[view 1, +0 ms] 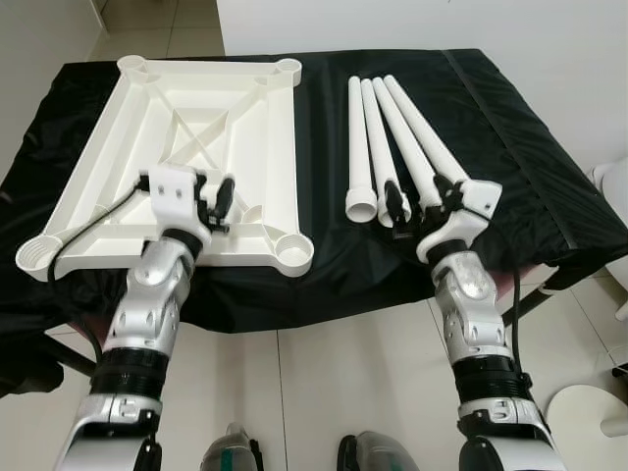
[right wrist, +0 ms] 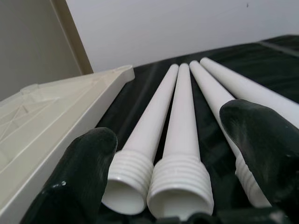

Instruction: Building children table

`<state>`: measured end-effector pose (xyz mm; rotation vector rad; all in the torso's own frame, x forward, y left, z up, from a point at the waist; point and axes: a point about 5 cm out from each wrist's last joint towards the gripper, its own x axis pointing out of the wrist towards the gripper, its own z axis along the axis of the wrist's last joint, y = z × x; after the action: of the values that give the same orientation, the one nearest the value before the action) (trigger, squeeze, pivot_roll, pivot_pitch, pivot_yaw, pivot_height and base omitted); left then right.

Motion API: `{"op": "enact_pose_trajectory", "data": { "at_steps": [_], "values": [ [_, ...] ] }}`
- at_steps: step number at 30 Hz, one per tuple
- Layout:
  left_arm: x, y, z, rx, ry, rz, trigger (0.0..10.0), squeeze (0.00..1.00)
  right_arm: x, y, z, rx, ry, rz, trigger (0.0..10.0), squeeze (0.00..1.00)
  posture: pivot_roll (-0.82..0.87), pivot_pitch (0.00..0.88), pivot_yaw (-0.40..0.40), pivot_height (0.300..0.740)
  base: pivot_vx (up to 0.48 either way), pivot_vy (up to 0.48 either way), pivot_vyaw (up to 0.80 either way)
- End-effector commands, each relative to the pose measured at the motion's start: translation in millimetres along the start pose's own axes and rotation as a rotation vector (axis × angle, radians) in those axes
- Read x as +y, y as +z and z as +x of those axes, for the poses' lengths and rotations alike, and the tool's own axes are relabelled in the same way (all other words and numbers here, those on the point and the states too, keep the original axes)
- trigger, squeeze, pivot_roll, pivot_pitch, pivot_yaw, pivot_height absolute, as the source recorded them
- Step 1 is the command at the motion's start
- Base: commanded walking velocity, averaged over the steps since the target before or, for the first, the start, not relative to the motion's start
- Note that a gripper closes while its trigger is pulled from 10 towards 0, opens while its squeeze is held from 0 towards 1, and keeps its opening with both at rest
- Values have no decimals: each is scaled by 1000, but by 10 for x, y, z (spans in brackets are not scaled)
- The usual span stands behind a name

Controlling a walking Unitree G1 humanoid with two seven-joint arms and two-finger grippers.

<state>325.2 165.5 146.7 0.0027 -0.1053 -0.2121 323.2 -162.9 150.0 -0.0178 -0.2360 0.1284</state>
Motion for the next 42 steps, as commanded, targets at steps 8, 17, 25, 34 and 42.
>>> {"op": "enact_pose_trajectory", "data": {
  "at_steps": [8,17,25,34,42],
  "values": [
    [-59,-58,-5,-63,96,-18,10000,0,-21,-16,55,-7,-4,33,10000,0,-10,0,-47,740,0,0,0],
    [-54,81,29,-144,82,-33,10000,1000,-75,57,130,-37,-5,22,10000,1000,-11,0,-42,740,0,0,0],
    [29,125,69,-141,131,19,10000,149,-78,77,137,-62,-30,-2,10000,1000,-15,0,0,740,0,0,0],
    [134,190,53,-147,146,48,10000,0,-115,168,116,-96,-34,-36,10000,0,-46,10,21,740,0,0,0],
    [115,193,75,-137,140,36,10000,0,-127,222,121,-112,-35,-46,10000,0,-71,48,25,740,0,0,0]
  ]
}}
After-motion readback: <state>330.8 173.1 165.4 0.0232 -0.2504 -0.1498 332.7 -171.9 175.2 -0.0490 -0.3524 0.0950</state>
